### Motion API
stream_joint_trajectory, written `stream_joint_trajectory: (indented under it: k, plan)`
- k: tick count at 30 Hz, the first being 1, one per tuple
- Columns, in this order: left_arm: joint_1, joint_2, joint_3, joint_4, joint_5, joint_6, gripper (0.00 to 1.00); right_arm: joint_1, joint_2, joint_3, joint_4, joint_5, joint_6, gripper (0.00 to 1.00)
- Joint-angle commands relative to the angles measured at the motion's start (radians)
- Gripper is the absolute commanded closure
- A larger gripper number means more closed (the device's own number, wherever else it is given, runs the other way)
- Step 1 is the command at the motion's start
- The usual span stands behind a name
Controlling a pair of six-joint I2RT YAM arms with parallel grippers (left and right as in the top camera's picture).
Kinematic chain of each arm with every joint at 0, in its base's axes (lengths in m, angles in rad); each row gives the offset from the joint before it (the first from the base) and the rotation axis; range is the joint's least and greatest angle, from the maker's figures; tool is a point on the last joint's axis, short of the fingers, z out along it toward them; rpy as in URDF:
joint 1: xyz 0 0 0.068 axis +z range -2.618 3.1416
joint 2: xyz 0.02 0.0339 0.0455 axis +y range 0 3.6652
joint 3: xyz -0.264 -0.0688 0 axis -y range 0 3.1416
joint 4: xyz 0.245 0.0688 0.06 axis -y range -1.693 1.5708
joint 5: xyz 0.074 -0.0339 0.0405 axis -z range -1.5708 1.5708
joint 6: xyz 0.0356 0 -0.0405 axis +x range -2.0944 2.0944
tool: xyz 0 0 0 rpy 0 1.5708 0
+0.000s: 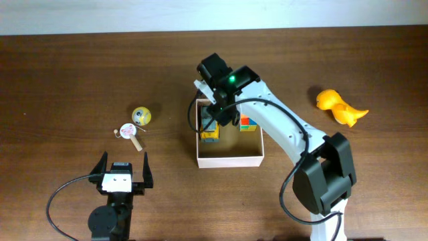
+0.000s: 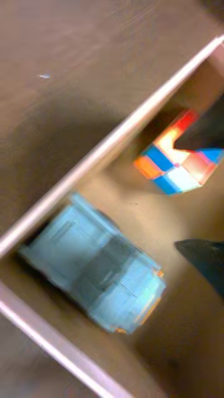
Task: Pack container
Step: 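Raise the right gripper out of the box toward the orange duck, then move the left gripper over the yellow ball and grasp it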
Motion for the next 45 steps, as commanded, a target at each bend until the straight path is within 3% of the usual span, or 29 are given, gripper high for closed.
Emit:
stream_joint_trajectory:
  k: [1, 6, 18, 20, 21, 29, 37, 39, 45]
  plan:
    - [-0.004, -0.006, -0.004, -0.003, 0.011, 0.016, 0.01, -0.008, -0.015, 0.12, -0.064, 0.01, 0.08, 0.53]
    - [-0.004, -0.006, -0.004, -0.003, 0.012, 0.016, 0.01, -0.045, -0.015, 0.262, -0.171, 0.01, 0.19, 0.38]
    - [-0.004, -0.006, -0.004, -0.003, 0.012, 0.016, 0.01, -0.324, -0.035, 0.328, -0.327, 0.066, 0.434, 0.33]
    - [-0.004, -0.006, -0.004, -0.003, 0.012, 0.016, 0.01, -0.352, -0.035, 0.327, -0.335, 0.066, 0.449, 0.24]
    - [-0.004, -0.006, -0.004, -0.003, 0.012, 0.016, 0.01, -0.376, -0.035, 0.327, -0.342, 0.068, 0.458, 0.01]
    - [-0.004, -0.006, -0.004, -0.003, 0.008, 0.016, 0.01, -0.502, -0.035, 0.326, -0.44, 0.077, 0.499, 0.01]
    - [0.003, 0.003, 0.027, 0.09, -0.094, -0.028, 0.01, -0.507, -0.034, 0.327, -0.469, 0.091, 0.496, 0.01]
    - [0.021, 0.064, 0.11, -0.016, -0.085, -0.124, 0.01, -0.507, -0.034, 0.326, -0.469, 0.088, 0.496, 0.01]
    - [0.066, 0.533, 0.521, -0.238, -0.037, -0.125, 0.01, -0.507, -0.034, 0.326, -0.467, 0.088, 0.496, 0.01]
